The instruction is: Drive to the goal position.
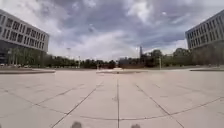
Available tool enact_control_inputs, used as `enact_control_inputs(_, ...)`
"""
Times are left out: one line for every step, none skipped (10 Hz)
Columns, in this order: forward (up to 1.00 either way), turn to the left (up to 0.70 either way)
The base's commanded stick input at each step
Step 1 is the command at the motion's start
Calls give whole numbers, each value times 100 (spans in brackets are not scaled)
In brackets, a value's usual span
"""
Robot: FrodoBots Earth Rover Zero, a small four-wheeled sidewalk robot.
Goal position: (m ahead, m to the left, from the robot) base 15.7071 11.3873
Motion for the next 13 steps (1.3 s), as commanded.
enact_control_inputs(70,0)
enact_control_inputs(70,0)
enact_control_inputs(70,0)
enact_control_inputs(70,0)
enact_control_inputs(70,0)
enact_control_inputs(70,0)
enact_control_inputs(70,0)
enact_control_inputs(70,0)
enact_control_inputs(70,0)
enact_control_inputs(70,0)
enact_control_inputs(70,0)
enact_control_inputs(70,0)
enact_control_inputs(70,0)
